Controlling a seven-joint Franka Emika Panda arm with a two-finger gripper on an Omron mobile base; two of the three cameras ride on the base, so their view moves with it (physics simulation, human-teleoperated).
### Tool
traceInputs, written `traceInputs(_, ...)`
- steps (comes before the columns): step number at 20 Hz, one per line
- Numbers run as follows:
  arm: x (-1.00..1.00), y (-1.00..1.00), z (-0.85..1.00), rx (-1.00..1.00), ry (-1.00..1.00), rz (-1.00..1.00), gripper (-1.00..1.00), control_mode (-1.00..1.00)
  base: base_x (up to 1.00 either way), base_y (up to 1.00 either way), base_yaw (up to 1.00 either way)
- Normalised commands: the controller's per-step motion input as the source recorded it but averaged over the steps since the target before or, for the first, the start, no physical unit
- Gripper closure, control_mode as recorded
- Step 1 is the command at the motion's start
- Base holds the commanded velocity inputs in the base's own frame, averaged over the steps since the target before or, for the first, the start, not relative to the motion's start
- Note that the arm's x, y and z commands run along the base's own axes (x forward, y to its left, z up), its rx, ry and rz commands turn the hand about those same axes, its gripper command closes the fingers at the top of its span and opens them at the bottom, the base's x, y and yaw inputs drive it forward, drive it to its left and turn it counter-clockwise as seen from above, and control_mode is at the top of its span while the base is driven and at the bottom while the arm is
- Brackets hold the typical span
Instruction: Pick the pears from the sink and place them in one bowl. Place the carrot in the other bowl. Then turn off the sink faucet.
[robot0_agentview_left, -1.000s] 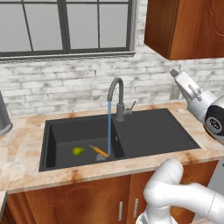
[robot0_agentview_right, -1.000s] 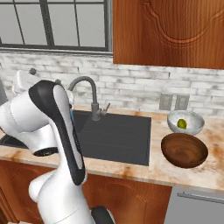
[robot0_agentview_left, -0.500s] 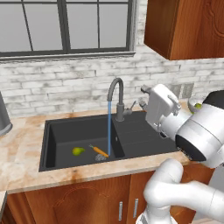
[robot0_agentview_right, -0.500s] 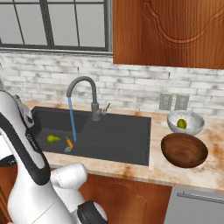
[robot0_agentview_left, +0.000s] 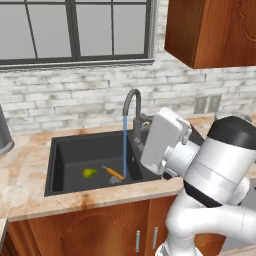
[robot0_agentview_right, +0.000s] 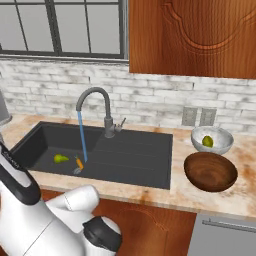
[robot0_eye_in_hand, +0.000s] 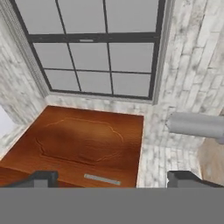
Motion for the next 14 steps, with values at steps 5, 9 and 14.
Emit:
traceInputs(5, 0.16, -0.59, -0.18, -0.21, 0.2, 0.05, -1.0, -1.0, 0.0, 0.0, 0.0)
traceInputs(9, 0.51, -0.03, 0.17, -0.61, 0.95, 0.11, -1.0, -1.0, 0.0, 0.0, 0.0)
traceInputs(14, 0.38, 0.07, 0.2, -0.51, 0.9, 0.15, -1.0, -1.0, 0.0, 0.0, 0.0)
